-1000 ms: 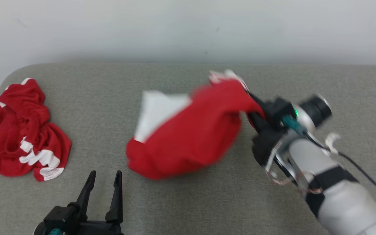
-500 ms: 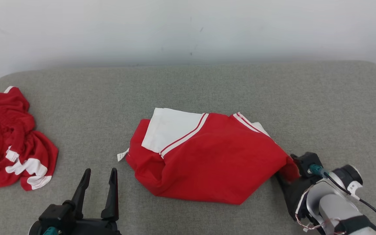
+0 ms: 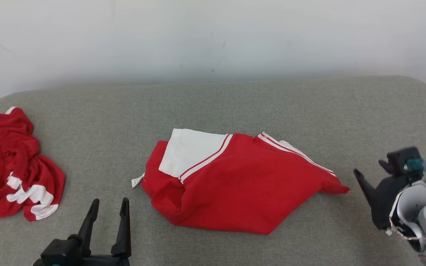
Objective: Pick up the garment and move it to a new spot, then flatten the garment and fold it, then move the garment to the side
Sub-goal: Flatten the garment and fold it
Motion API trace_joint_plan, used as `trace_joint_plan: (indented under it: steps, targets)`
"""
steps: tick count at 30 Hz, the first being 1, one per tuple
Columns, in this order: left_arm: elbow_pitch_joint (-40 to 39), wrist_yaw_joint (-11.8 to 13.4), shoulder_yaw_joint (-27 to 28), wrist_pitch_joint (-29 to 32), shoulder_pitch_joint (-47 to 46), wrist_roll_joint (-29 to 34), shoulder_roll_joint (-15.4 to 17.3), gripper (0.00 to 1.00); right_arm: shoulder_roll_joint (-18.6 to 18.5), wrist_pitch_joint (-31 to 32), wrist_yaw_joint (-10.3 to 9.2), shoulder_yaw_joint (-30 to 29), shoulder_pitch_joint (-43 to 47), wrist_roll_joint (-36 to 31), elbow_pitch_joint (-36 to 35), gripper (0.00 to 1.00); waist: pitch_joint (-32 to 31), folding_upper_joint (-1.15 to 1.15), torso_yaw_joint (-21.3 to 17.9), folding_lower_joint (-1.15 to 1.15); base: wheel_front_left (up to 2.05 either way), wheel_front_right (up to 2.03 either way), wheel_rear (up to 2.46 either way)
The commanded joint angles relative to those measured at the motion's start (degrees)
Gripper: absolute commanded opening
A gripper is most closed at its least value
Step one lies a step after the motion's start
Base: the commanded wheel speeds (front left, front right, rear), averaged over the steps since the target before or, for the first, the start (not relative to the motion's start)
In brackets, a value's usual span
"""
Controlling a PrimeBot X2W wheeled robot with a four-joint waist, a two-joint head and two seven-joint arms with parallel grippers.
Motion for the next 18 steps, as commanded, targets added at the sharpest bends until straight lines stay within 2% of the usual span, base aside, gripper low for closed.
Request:
trace_joint_plan:
  steps: [1,5,8,18]
  targets:
    - [-0.30,0.07,0.16,-0.05,0.27,0.43,0.01,1.00,-0.34,1.82,-0.14,-0.89,0.39,0.09,-2.26,1.00,0.31,0.00,0.14,0.01,0.00,0.00,0.00]
    - [-0.46,-0.13,-0.26,-0.05,-0.73,0.41,0.01,1.00,0.17,7.93,-0.14,-2.82,-2.20,0.40,-9.04,1.00,1.53,0.00,1.02,0.01,0.00,0.00,0.00]
    - [-0.50,-0.37,-0.84,-0.05,-1.33,0.52,0.01,1.00,1.83,11.22,-0.14,-1.94,-4.89,1.69,-10.20,1.00,2.76,0.00,2.04,0.01,0.00,0.00,0.00]
    - [-1.42,-1.01,-3.94,-0.05,-3.71,1.43,0.00,1.00,5.88,13.86,-0.14,2.54,-17.23,8.28,0.81,1.00,7.98,0.00,7.65,0.01,0.00,0.00,0.00]
